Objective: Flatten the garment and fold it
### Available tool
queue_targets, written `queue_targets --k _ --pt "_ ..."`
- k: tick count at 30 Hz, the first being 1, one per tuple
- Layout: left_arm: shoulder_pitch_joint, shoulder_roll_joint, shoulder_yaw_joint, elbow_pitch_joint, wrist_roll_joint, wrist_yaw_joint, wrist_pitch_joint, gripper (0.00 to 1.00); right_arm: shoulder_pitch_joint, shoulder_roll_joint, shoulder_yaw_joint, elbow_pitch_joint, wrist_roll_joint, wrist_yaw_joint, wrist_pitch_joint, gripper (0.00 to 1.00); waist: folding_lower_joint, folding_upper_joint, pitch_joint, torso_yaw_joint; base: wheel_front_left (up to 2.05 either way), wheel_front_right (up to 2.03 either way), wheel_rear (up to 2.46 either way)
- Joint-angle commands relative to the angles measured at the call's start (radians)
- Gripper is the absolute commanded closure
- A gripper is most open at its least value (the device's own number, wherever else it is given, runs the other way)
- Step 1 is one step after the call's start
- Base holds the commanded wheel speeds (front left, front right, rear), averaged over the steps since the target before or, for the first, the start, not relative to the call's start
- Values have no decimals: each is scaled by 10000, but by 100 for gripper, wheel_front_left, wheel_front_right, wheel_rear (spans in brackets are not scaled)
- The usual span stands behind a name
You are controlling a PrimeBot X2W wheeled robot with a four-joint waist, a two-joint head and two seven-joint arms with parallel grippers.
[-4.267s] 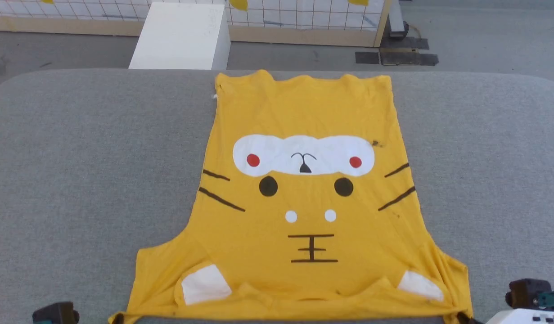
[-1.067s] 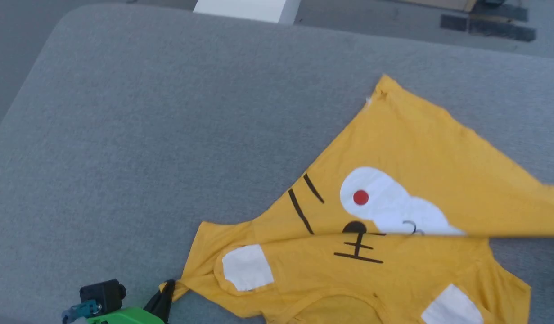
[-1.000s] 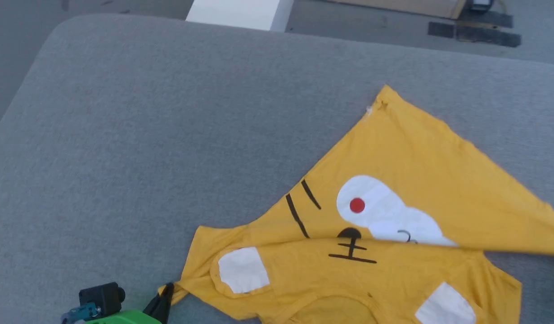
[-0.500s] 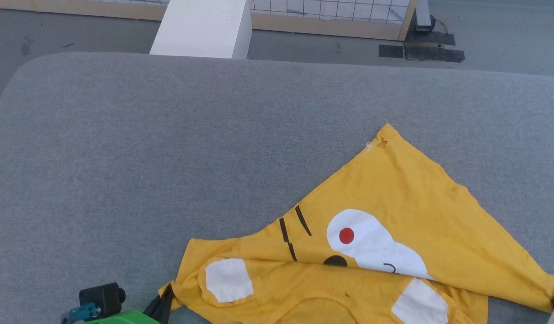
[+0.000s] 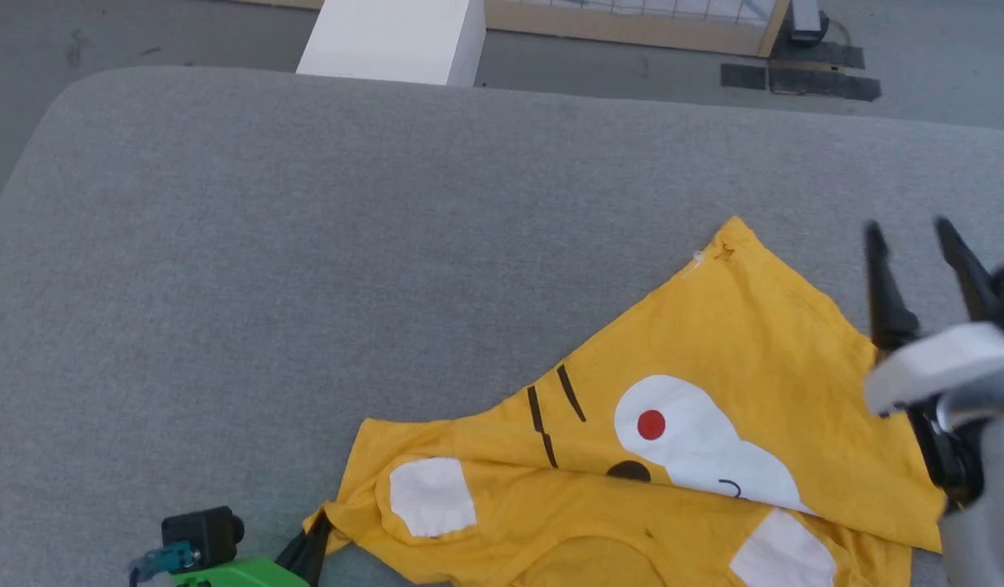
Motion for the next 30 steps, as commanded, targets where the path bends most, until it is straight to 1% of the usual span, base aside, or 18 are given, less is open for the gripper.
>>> queue_targets --k 1,4,7,11,13,16,19,23,24,25,26,27,28,30 --pt "-248 -22 -21 22 34 -82 0 100 -443 -211 356 332 205 -13 -196 0 1 0 179 185 0 0 0" --pt "-476 -68 -91 64 66 -144 6 100 -1443 -733 1427 1366 551 -13 -190 0 1 0 422 429 0 0 0" --pt "-735 -146 -163 135 95 -221 -18 100 -2354 -1166 2176 2422 886 -13 457 0 1 0 683 741 0 0 0" --pt "-1034 -272 -285 290 129 -349 -78 100 -3484 -1518 2809 3803 1263 -13 2070 0 1 0 997 1169 0 0 0" --pt "-1166 -344 -364 380 147 -423 -108 100 -3917 -1632 3066 4399 1483 -13 3173 0 1 0 1134 1373 0 0 0" --pt "-1368 -485 -489 534 162 -535 -166 100 -4525 -1829 3139 5061 1644 -13 4530 0 1 0 1358 1670 0 0 0" --pt "-1517 -621 -582 698 156 -633 -242 100 -4937 -1916 3054 5569 1583 -13 5612 0 1 0 1504 1895 0 0 0" --pt "-1667 -757 -681 933 145 -750 -338 100 -5316 -1845 2603 6214 1342 -13 6975 0 1 0 1625 2080 0 0 0" --pt "-1682 -773 -696 976 139 -770 -351 100 -5354 -1822 2511 6325 1239 -13 7246 5 1 0 1630 2097 0 0 0" --pt "-1695 -785 -708 1022 134 -792 -371 100 -5378 -1790 2419 6433 1107 -13 7579 38 1 0 1630 2110 0 0 0" --pt "-1697 -787 -708 1057 129 -801 -389 100 -5388 -1759 2348 6471 999 -13 7776 57 1 0 1622 2106 0 0 0" --pt "-1685 -782 -699 1096 122 -804 -415 100 -5373 -1699 2260 6457 858 -13 7919 99 1 0 1597 2082 0 0 0" --pt "-1663 -772 -685 1121 114 -798 -435 100 -5338 -1619 2269 6367 773 -13 7935 100 1 0 1568 2045 0 0 0" --pt "-1602 -729 -629 1150 93 -762 -472 100 -5211 -1472 2294 5927 657 -13 7347 100 1 0 1511 1913 0 0 0"
